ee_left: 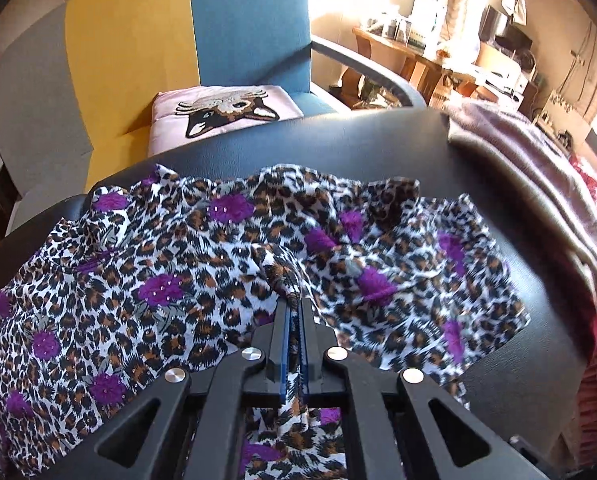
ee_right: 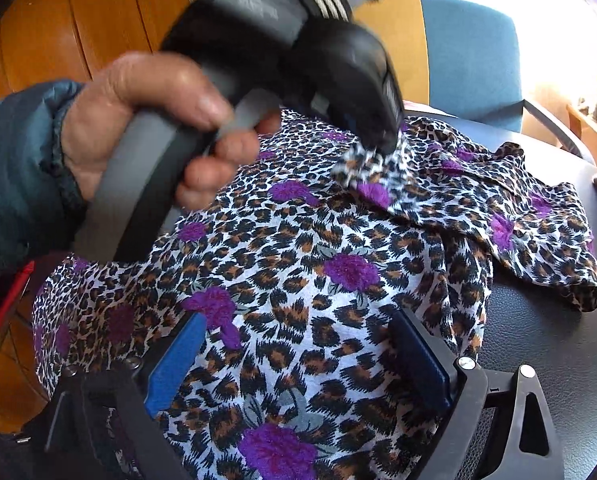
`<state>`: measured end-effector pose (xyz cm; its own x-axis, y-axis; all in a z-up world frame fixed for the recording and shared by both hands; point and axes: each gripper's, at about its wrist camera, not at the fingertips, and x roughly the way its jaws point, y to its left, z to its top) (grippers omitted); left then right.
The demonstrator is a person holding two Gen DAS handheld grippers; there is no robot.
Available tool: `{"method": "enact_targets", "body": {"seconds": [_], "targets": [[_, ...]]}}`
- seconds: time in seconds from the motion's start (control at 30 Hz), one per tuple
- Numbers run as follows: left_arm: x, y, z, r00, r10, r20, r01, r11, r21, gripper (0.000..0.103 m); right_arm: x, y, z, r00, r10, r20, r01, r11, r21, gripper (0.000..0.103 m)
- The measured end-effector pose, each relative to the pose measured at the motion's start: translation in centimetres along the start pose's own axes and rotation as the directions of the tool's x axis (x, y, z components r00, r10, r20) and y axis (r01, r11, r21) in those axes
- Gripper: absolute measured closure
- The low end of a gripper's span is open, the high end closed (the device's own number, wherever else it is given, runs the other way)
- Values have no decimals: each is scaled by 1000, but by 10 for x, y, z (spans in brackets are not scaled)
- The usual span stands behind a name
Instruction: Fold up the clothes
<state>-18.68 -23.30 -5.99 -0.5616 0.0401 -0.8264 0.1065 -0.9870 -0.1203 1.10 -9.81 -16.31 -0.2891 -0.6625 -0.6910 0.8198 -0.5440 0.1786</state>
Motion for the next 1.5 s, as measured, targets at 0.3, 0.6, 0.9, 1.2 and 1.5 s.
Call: {"method": "enact_targets", "body": {"seconds": [0.3,0.6,0.9,1.2,1.5], "targets": [[-100,20,69,971,-119,208,147,981,-126,101,-1,6,-2,1000,-7,-3,7,1000,-8,7],[-195,66,104,926,-112,362,205,951,-231,101,0,11,-3,999,-32,-10,32,999,-28,7],[-211,158,5,937,-6,349,168,884,-437,101,3,14,-2,998,-53,-20,52,997,-51,6],[-93,244,-107,996,83,14,-59,813,-579,101,1,15,-2,998,-63,-29,61,996,-65,4],[-65,295,-173,993,-72,96,120,625,-771,91,5,17,1,998,-52,-43,48,996,-71,0]]}}
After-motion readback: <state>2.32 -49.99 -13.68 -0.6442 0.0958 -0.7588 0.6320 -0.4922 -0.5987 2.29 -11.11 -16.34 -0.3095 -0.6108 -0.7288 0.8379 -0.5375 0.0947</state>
